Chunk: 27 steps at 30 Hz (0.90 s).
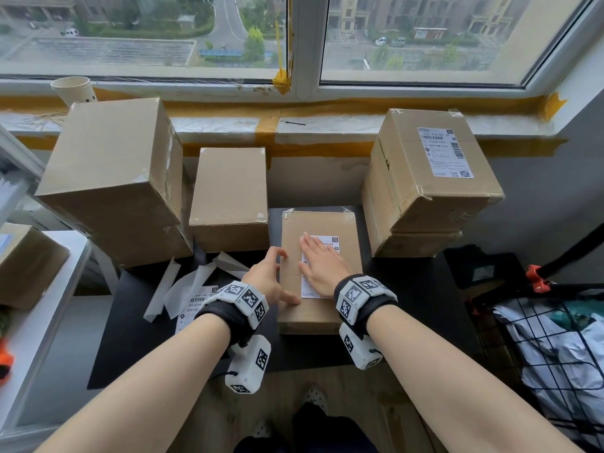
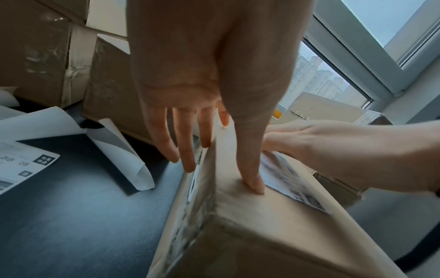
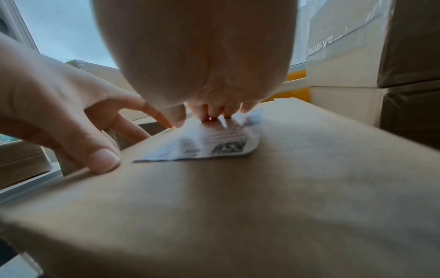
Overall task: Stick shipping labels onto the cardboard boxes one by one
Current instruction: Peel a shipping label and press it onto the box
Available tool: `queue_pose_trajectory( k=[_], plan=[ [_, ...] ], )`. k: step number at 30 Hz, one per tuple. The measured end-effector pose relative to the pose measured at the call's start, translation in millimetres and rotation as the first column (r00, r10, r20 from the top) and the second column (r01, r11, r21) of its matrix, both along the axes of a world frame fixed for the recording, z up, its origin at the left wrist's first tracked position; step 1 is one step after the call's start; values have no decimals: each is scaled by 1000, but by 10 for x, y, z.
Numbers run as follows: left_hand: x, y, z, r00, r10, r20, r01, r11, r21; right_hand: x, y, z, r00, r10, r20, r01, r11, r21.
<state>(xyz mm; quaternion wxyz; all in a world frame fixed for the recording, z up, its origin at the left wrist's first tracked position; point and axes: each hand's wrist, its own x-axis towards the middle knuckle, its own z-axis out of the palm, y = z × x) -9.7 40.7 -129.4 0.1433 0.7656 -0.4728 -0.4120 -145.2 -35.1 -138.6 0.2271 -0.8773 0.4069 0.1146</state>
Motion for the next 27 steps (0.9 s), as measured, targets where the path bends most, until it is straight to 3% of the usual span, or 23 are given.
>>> queue_pose_trajectory(
  k=[11, 17, 27],
  plan=[
    [-53, 77, -76, 997, -28, 67, 32, 998, -54, -273, 485, -28, 996, 52, 76, -50, 999, -21],
    [-37, 108, -53, 991, -122, 60, 121, 992, 24, -372, 787, -72, 993, 39, 112, -37, 999, -23],
    [-58, 121, -125, 997, -70, 15, 69, 996, 58, -681, 1035, -106, 997, 22, 76, -10, 987, -159]
  ],
)
